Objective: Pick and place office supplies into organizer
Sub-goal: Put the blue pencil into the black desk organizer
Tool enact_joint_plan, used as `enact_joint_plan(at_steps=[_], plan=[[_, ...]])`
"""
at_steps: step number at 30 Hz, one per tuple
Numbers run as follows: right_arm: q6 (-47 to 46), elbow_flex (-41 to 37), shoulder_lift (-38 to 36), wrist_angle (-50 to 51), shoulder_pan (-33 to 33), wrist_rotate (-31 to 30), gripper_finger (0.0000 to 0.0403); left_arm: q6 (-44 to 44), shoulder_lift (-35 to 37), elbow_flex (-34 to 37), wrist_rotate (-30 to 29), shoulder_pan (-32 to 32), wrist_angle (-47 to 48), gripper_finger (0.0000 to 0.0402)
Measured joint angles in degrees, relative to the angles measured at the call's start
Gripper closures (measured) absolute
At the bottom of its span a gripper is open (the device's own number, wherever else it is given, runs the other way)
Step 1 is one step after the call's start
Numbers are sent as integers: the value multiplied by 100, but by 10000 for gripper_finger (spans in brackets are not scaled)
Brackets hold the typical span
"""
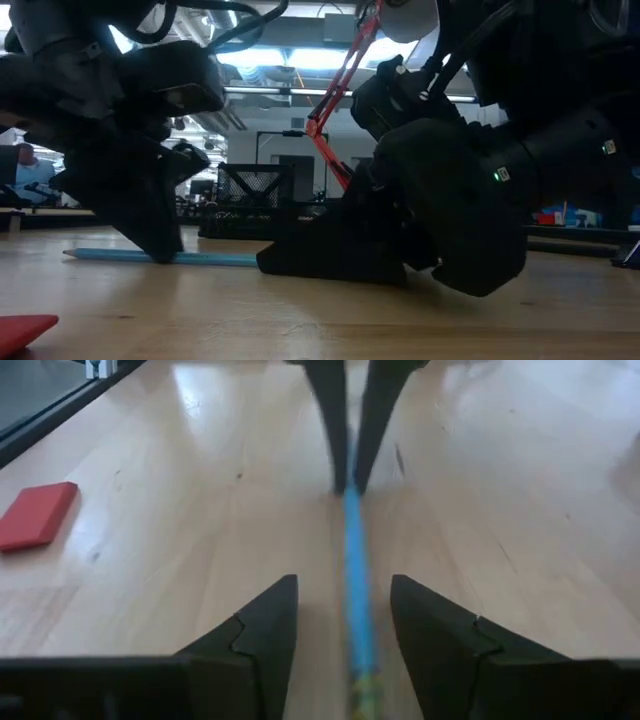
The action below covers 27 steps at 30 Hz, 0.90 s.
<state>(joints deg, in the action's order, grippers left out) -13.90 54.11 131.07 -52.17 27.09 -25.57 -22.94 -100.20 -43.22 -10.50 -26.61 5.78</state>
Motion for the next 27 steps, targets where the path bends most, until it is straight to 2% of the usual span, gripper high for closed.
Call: enact_joint_plan(at_steps=[7, 11, 17, 27], plan=[[-65, -4, 0, 37, -4, 62, 248, 196, 378, 0, -123, -2, 1287, 389], [-57, -10, 0, 36, -9, 58, 275, 461, 380, 0, -137, 1, 1248, 390], [53, -11, 0, -3, -13, 60, 306, 389, 380, 1, -143, 4, 1233, 390], [44, -12, 0, -7, -13, 86, 311, 290, 380, 15, -147, 4, 1130, 389]])
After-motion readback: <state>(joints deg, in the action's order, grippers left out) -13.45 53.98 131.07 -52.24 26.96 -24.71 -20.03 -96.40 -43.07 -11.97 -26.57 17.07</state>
